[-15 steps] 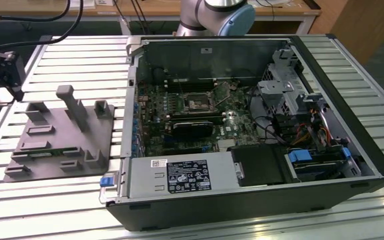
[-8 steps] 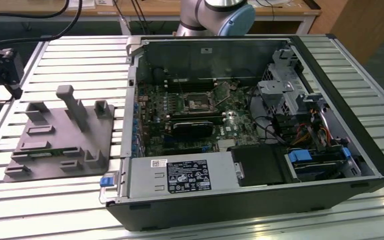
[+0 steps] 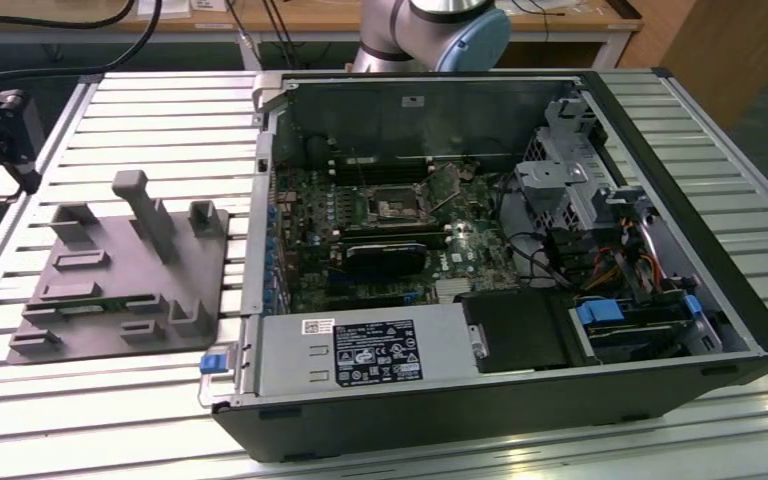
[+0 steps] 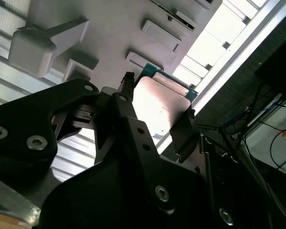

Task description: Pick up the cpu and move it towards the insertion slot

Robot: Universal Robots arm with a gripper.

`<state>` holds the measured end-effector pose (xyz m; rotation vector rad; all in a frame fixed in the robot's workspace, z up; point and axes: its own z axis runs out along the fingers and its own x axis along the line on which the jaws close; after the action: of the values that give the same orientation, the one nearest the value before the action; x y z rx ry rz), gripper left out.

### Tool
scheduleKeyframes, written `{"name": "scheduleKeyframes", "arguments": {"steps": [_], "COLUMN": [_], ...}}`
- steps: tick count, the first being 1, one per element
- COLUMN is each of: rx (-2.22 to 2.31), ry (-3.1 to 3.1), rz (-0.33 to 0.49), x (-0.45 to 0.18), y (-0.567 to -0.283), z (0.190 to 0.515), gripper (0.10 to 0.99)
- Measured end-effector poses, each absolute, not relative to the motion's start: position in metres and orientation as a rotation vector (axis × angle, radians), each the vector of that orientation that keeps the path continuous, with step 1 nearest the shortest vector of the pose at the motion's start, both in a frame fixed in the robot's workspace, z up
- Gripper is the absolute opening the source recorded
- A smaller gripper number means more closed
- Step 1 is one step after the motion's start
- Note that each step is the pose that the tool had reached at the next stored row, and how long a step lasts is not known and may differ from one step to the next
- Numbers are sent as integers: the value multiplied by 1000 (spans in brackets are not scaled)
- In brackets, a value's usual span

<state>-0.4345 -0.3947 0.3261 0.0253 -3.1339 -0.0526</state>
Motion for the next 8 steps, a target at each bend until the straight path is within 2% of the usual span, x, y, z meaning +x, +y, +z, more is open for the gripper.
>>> {"name": "scheduleKeyframes", "arguments": {"steps": [8], "rx": [25], "ry": [-3134], "rz": [-53], "x": [-434], "y": [-395], "z": [331], "gripper": [545]}}
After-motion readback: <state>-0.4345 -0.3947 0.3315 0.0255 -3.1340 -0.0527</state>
